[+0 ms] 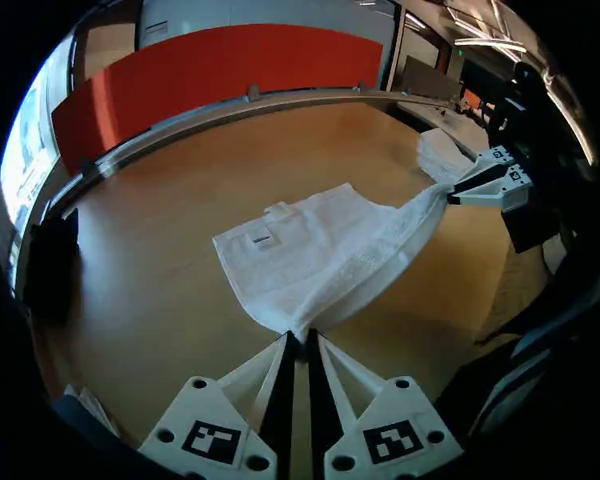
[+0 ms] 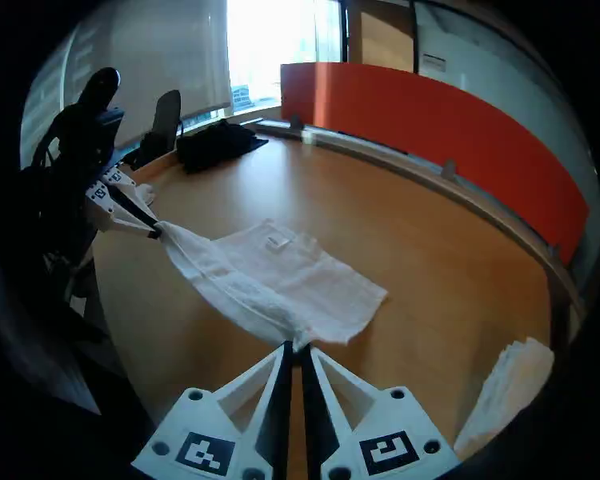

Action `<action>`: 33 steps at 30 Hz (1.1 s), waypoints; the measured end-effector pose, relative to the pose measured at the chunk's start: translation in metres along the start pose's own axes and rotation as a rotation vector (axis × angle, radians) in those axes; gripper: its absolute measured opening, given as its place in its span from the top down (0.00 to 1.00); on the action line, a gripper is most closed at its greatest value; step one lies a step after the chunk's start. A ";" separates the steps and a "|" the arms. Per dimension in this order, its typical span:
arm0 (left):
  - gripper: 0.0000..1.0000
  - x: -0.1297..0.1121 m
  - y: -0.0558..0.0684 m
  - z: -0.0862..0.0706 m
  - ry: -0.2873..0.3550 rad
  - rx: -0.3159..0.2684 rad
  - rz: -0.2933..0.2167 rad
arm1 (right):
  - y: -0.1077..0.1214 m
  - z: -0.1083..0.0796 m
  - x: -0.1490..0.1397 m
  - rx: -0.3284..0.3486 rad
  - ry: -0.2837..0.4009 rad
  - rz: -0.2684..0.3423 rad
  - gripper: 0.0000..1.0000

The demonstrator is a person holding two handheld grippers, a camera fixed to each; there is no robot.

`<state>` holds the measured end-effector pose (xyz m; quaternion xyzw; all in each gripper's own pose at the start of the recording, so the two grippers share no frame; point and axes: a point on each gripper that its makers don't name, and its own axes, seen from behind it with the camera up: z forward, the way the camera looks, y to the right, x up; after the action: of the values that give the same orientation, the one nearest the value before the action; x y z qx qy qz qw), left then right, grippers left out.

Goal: Fold towel

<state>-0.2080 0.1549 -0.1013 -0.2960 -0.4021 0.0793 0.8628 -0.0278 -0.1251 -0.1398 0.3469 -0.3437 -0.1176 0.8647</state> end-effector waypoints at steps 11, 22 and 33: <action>0.89 -0.008 0.012 -0.011 -0.018 -0.008 -0.008 | -0.005 -0.010 0.002 0.008 -0.002 0.001 0.93; 0.89 0.000 0.005 -0.002 -0.021 -0.003 -0.020 | 0.001 -0.001 0.002 0.011 -0.013 0.003 0.93; 0.89 0.017 -0.017 0.027 -0.034 0.008 -0.017 | 0.025 0.028 0.007 -0.005 -0.027 0.002 0.93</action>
<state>-0.2181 0.1589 -0.0670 -0.2877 -0.4191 0.0785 0.8576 -0.0420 -0.1247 -0.1047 0.3427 -0.3556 -0.1222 0.8609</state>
